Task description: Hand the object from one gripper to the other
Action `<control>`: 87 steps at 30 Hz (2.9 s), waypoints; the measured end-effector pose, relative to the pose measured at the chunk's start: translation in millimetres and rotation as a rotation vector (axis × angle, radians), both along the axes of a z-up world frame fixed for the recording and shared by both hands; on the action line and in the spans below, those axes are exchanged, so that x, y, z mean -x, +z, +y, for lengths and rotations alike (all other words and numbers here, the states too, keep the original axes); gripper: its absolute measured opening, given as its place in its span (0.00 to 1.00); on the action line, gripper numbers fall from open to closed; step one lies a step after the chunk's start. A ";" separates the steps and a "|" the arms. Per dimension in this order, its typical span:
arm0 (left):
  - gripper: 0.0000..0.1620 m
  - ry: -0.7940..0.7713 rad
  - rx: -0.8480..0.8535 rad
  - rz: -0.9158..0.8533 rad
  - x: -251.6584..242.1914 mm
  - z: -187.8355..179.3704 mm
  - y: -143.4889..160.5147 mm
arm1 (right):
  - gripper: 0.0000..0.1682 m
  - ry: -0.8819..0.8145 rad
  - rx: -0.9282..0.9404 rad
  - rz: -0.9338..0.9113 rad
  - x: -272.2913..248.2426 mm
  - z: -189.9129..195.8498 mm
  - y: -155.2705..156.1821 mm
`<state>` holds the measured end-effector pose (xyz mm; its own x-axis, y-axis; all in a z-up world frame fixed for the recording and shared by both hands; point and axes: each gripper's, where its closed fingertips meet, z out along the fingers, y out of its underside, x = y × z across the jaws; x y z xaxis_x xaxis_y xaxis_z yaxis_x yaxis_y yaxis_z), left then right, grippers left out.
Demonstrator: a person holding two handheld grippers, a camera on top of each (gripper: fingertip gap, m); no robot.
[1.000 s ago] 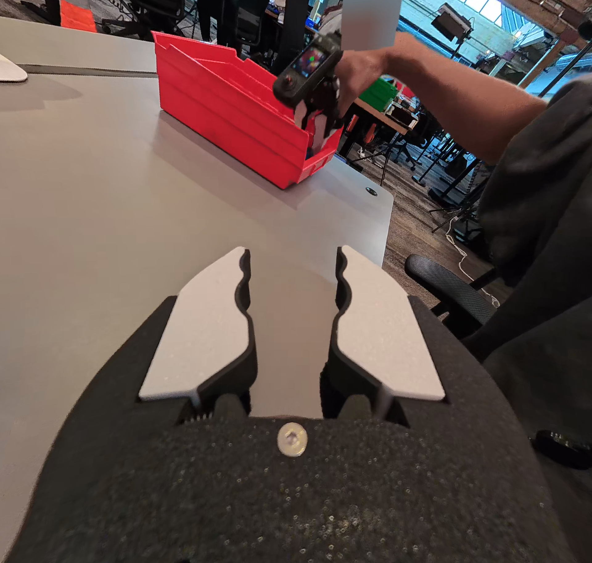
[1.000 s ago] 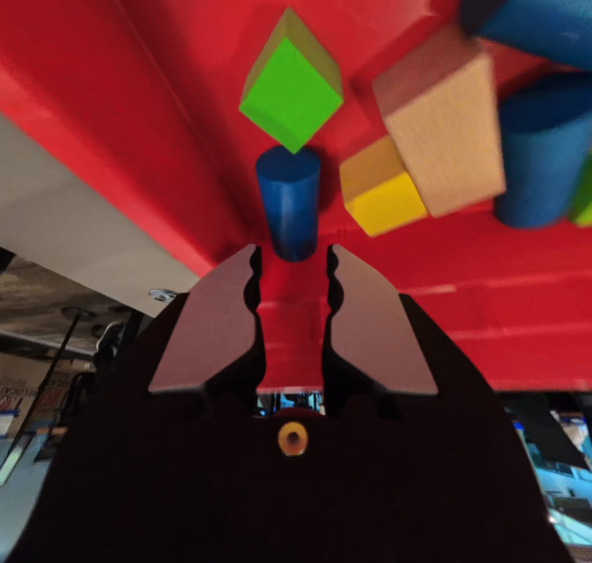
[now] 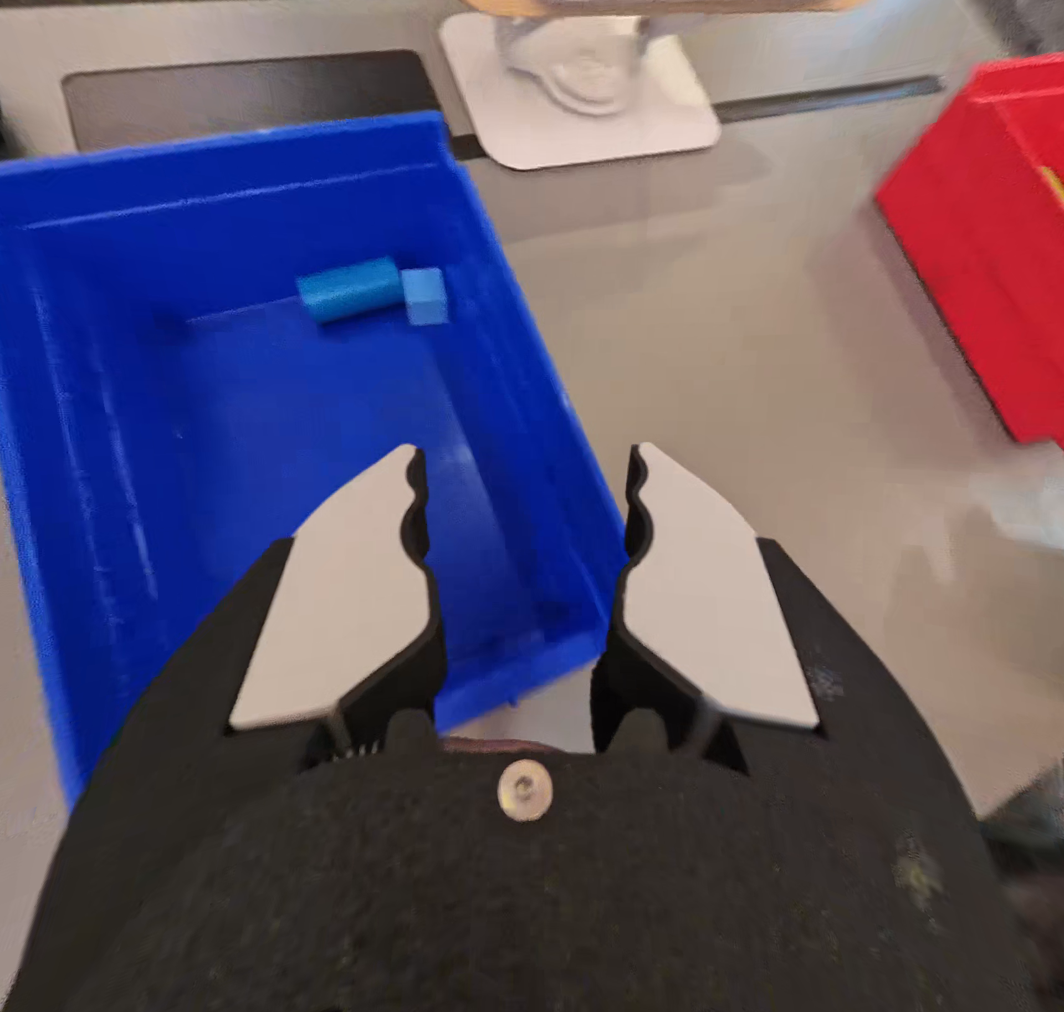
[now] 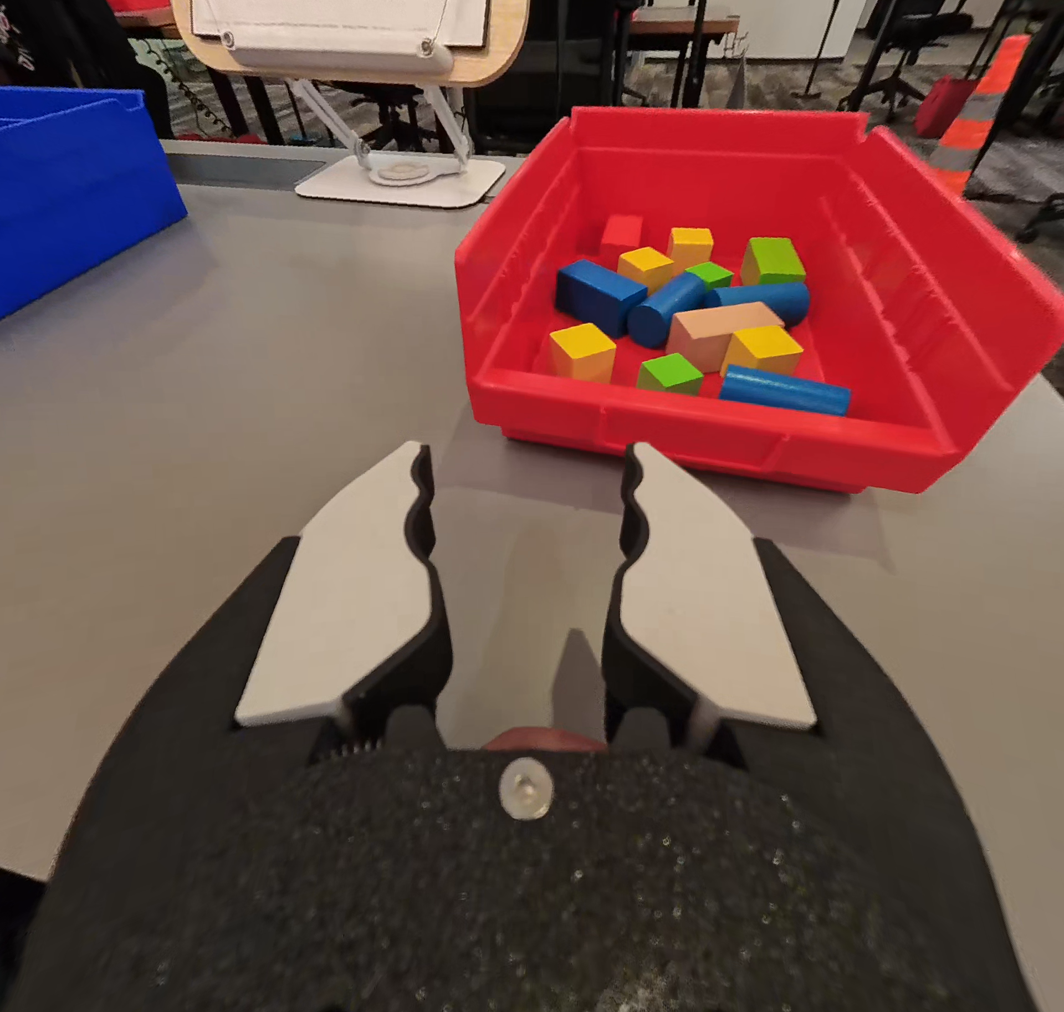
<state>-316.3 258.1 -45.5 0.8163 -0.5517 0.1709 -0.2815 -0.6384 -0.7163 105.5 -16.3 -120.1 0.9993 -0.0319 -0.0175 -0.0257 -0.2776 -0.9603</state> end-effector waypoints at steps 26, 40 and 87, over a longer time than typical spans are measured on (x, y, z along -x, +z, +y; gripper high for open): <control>0.43 0.257 0.475 0.355 -3.7 173.4 -141.9 | 0.36 0.036 0.015 0.061 -0.4 -0.5 -3.3; 0.43 0.125 0.542 -0.586 16.8 116.2 -26.9 | 0.36 0.135 -0.059 -0.014 16.7 5.9 24.0; 0.32 -0.589 0.526 -0.710 -122.6 -268.6 -76.9 | 0.19 0.165 0.223 0.078 -86.3 172.8 101.1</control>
